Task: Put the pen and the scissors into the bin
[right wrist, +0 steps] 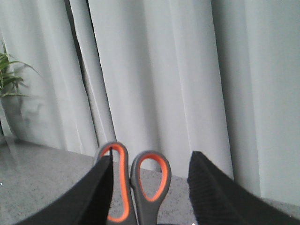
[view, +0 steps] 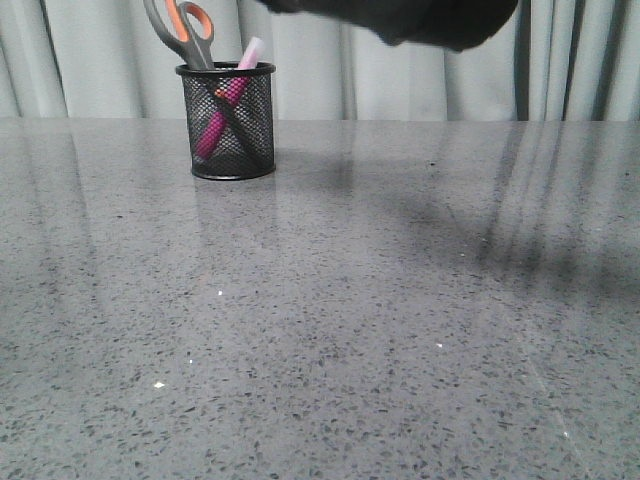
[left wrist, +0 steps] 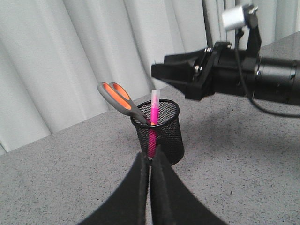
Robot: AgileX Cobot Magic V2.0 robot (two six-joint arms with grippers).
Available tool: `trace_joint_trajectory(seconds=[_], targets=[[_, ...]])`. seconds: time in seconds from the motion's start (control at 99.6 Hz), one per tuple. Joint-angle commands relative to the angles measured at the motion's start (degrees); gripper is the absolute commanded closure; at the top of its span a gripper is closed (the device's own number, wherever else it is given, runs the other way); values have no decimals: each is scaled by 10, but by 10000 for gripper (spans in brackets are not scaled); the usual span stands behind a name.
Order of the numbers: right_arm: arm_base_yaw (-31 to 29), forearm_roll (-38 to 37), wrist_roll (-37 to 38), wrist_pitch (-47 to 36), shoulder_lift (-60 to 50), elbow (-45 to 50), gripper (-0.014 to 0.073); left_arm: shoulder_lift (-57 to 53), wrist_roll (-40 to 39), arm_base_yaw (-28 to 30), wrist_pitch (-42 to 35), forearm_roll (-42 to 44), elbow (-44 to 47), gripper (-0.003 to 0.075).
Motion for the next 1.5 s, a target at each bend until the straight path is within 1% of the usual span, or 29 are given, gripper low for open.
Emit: trace_joint_trajectory(seconds=[0.0,0.04,0.09,0.141,0.191,0.211,0.261,0.301,0.381,0.472,0.542,0.592,0.692,0.783,0.843,0.903,1.014,1.174,1.315,1.485], targets=[[-5,-8,-5,-52,-56,-18,269,4,-2,-3,-19,-28,-15,742],[-9,-8,-7,-49,-67,-18,288,4,-2,-3,-23,-28,-15,742],[-12,-7,-32,-39,-82,-18,335,4,-2,-3,-24,-28,-15,742],[-16,-2,-71,-21,-99,-18,404,4,-2,-3,-26,-28,-15,742],[-22,2,-103,11,-120,-18,497,4,-2,-3,-27,-28,-15,742],[-25,5,-113,21,-126,-18,522,4,-2,-3,-27,-28,-15,742],[-35,16,-130,66,-150,-18,619,4,-2,-3,-29,-28,-15,742],[-44,27,-131,100,-167,-18,672,4,-2,-3,-30,-28,-15,742],[-73,49,-131,194,-208,-18,661,4,-2,-3,-36,-28,-15,742],[-110,49,-131,302,-253,-18,661,4,-2,-3,-51,-28,-15,742],[-145,49,-131,365,-287,-16,661,4,-2,-3,-62,-28,-15,742],[-172,49,-131,383,-314,-4,661,4,-2,-3,-69,-28,-15,742],[-220,49,-131,398,-371,39,661,4,-2,-3,-81,-28,-15,742],[-265,48,-131,404,-429,101,661,4,-2,-3,-88,-28,-14,742],[-289,48,-131,391,-467,156,661,1,-2,-3,-98,-30,-14,742],[-307,48,-131,360,-509,210,661,-3,-2,-3,-112,-35,-9,742],[-312,48,-131,296,-581,318,661,-24,-2,-3,-126,-35,13,742],[-312,48,-131,245,-667,447,661,-82,-2,-3,-147,-37,69,742],[-312,48,-130,214,-745,541,661,-148,-2,-3,-177,-37,127,742],[-312,64,-130,210,-833,630,661,-232,-2,-3,-206,-57,196,742]])
